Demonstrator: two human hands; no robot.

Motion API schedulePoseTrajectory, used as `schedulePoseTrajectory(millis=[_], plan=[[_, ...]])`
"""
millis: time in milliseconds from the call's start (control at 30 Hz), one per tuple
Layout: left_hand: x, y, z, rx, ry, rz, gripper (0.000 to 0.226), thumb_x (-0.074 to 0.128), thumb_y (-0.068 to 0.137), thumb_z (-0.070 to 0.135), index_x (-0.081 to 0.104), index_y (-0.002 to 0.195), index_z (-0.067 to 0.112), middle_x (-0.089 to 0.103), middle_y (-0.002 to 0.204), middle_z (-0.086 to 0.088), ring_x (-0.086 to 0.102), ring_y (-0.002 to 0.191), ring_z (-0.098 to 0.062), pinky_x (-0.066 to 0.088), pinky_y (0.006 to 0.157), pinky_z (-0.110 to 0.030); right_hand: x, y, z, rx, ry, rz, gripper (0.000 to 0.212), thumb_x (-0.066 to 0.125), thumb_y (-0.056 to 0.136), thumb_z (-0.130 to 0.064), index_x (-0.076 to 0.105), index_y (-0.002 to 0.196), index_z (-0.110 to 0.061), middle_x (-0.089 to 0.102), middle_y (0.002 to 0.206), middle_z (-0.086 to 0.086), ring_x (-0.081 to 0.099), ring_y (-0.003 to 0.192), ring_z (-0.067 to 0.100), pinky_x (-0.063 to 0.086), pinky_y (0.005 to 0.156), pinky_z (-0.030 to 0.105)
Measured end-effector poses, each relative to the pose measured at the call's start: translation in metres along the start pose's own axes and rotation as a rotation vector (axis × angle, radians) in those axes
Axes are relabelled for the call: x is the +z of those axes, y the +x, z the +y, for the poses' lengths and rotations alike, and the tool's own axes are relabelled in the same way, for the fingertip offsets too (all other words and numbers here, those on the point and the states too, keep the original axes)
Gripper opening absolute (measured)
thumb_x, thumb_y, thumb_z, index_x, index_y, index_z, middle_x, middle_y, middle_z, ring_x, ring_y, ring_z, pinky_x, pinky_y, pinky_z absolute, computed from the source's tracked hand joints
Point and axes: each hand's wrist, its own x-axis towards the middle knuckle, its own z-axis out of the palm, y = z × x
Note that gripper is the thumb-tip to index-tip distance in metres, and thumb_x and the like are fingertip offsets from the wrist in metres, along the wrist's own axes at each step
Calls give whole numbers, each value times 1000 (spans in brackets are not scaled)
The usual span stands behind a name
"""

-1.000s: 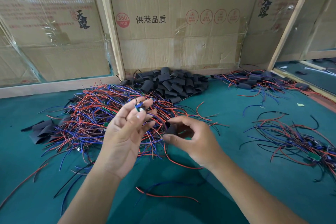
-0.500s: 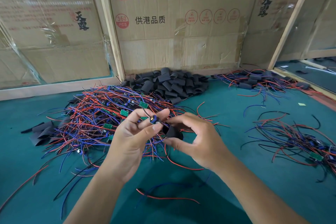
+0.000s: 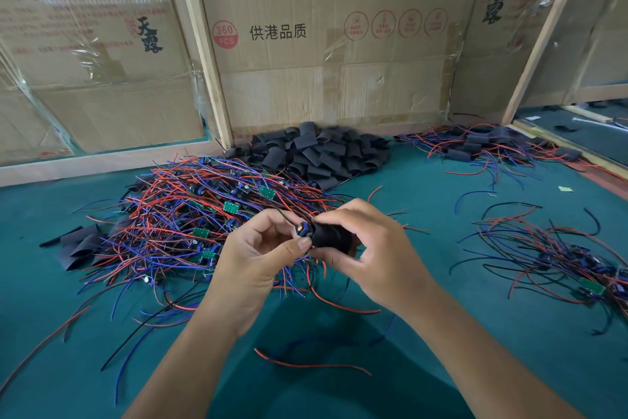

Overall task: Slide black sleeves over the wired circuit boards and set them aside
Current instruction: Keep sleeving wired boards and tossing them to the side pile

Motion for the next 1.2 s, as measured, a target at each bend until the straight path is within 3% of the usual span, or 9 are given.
schedulePoseTrajectory(millis=[233, 367, 500, 600, 733, 1000, 1200], plan=[[1, -1, 1, -31, -38, 10, 20, 79, 76, 32, 74, 87, 17, 63, 76, -4, 55, 68, -15, 47, 64, -21, 0, 0, 2, -20, -7, -9, 32, 78, 85, -26, 71, 115, -18, 59, 99, 1, 59, 92, 13, 48, 79, 29], [3, -2, 3, -46, -64, 10, 13, 83, 75, 22, 75, 84, 17, 63, 74, -3, 55, 68, -14, 47, 65, -21, 0, -1, 5, -21, 15, -1, 32, 79, 85, -24, 71, 116, -20, 60, 99, 0, 59, 92, 10, 46, 79, 23], [3, -3, 5, -96, -122, -8, 16, 81, 73, 24, 76, 85, 16, 63, 74, -3, 54, 66, -13, 48, 65, -20, 2, -1, 9, -21, 30, -13, 32, 74, 88, -29, 69, 119, -23, 60, 102, -3, 60, 95, 11, 48, 79, 27], [3, -2, 5, -117, -92, 4, 11, 80, 74, 24, 76, 82, 18, 61, 71, -3, 53, 63, -13, 46, 61, -21, 5, -2, 12, -15, 60, -20, 30, 72, 90, -30, 69, 119, -25, 60, 102, -5, 60, 96, 11, 49, 78, 27], [2, -2, 4, -131, -19, 14, 20, 81, 69, 34, 75, 79, 19, 61, 71, -3, 53, 63, -12, 43, 54, -22, 8, -2, 14, -42, 35, -16, 28, 71, 91, -29, 68, 119, -25, 61, 102, -8, 60, 97, 6, 46, 82, 19], [0, -3, 8, -322, -141, -2, 15, 83, 64, 26, 73, 75, 21, 57, 70, -3, 50, 61, -13, 38, 59, -27, 8, -3, 13, -56, 22, -28, 31, 71, 92, -28, 69, 121, -20, 61, 105, -8, 60, 101, 5, 45, 86, 16], [2, -4, 13, -436, -200, -29, 22, 78, 66, 22, 63, 82, 16, 55, 70, -2, 52, 60, -10, 42, 57, -24, 7, -3, 9, -100, -22, -20, 35, 70, 91, -26, 69, 123, -13, 61, 106, 0, 58, 103, 7, 47, 88, 23]])
